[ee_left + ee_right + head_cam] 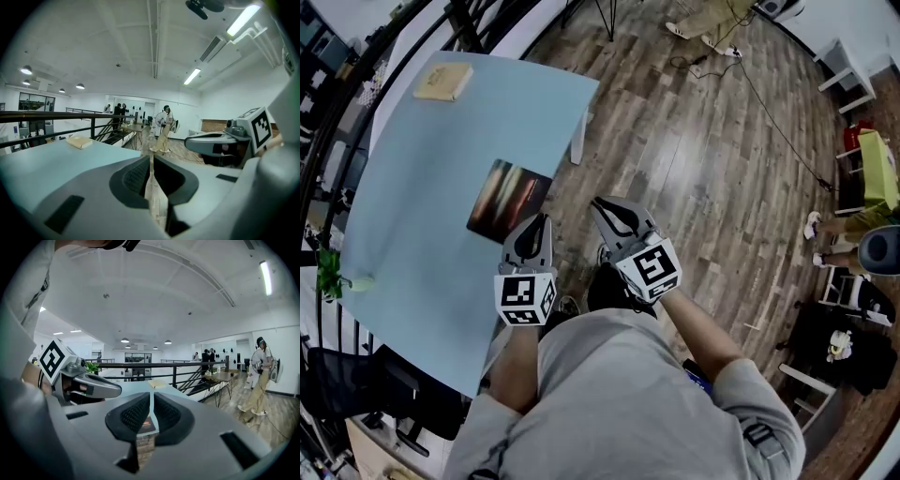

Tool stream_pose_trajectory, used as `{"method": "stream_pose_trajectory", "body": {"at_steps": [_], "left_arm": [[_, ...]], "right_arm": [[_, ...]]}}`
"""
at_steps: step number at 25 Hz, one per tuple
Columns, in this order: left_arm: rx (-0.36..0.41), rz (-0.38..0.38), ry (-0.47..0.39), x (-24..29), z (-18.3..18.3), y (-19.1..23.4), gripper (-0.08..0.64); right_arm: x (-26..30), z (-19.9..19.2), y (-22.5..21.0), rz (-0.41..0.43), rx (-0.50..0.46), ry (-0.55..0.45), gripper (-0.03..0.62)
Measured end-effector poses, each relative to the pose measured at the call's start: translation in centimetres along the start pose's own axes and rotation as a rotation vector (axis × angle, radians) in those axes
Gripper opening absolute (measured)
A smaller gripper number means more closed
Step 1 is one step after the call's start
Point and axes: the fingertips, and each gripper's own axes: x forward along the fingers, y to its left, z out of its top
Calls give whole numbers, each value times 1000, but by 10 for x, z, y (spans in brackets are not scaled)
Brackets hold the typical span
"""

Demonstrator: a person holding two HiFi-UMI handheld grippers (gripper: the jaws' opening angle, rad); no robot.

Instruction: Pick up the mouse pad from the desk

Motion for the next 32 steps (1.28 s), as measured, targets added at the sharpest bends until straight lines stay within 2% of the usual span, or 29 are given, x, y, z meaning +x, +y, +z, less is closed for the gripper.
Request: {"method": "stream_pose_trajectory", "body": {"at_steps": [4,8,13,18,21,25,32], "left_arm": [[8,46,15,40,10,-3,38],[1,104,46,69,8,-7,38],[-14,199,90,84,-2,-8,38],[-40,333,126,67,-14,8,38],[-61,385,134,63,-19,26,38],[-92,422,155,63,-25,54,38],[-146,475,126,75,-15,112,38]], "right_arm": [[18,-2,-37,64,2,2,32],[30,-6,-65,141,-46,29,34],[49,-30,-92,226,-10,55,34],[72,-39,-81,347,-16,72,34],[93,-42,-73,396,-39,88,34],[124,-33,-61,444,-44,83,34],[178,-29,-43,524,-99,138,34]]}}
